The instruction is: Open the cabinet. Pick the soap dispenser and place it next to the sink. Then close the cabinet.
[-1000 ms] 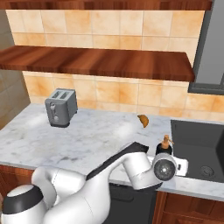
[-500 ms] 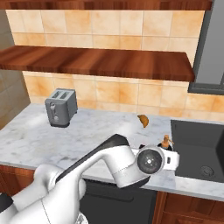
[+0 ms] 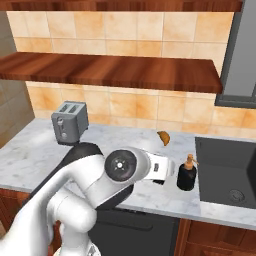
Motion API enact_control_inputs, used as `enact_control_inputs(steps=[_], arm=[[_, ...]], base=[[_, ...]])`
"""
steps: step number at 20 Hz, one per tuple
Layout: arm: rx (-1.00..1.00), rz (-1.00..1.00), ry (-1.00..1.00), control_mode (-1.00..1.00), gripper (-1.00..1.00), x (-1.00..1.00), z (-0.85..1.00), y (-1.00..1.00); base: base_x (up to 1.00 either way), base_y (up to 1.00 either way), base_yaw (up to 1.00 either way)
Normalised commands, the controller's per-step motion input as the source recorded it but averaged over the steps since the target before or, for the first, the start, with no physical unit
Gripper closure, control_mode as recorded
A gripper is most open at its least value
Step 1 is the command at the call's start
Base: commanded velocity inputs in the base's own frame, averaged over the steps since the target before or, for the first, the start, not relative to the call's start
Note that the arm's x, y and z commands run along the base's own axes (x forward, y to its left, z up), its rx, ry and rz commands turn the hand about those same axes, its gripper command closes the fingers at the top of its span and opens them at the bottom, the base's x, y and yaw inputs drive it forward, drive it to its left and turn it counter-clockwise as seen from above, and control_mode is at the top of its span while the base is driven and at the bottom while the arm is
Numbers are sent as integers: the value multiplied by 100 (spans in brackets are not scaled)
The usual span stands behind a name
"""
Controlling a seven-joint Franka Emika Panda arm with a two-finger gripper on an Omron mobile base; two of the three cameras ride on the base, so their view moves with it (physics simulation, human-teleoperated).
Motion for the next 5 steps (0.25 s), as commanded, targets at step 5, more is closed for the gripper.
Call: enact_control_inputs(steps=[5], arm=[[0, 0, 0, -100, -100, -46, 61, 100]], base=[[0, 0, 0]])
